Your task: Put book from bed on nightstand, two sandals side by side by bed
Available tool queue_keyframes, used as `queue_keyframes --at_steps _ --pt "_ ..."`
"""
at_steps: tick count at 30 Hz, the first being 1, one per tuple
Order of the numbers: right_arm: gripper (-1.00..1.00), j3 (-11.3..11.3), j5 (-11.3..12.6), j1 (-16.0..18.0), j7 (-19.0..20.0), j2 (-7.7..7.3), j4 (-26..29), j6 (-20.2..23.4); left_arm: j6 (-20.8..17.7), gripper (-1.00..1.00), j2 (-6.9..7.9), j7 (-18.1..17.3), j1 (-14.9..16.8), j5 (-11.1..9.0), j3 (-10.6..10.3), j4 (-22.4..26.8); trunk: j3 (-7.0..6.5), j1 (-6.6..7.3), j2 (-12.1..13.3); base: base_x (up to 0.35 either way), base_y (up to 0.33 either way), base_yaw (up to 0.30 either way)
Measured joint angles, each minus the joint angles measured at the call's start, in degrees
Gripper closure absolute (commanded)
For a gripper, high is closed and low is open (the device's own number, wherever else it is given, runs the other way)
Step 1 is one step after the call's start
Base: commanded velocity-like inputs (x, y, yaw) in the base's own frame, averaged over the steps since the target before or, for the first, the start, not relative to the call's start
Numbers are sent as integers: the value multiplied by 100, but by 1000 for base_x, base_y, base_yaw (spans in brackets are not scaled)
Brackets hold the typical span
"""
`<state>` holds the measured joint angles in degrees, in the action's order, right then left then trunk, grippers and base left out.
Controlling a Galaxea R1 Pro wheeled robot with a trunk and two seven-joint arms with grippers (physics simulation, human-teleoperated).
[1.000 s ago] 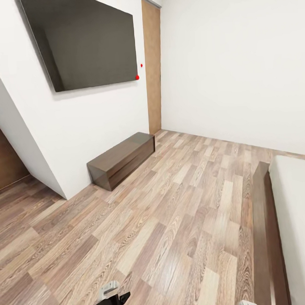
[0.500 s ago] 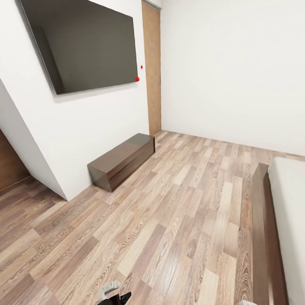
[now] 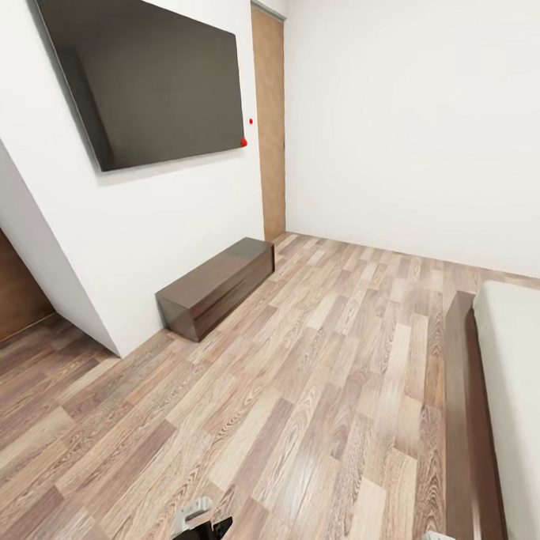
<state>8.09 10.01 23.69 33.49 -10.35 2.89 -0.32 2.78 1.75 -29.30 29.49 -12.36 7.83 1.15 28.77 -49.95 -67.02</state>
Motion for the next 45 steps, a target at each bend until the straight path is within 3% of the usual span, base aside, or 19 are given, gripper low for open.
queue_keyframes --at_steps 45 --pt "-100 0 1 0 0 -1 0 0 1 -100 -6 0 -1 0 -1 0 -809 989 1806 0 0 0"
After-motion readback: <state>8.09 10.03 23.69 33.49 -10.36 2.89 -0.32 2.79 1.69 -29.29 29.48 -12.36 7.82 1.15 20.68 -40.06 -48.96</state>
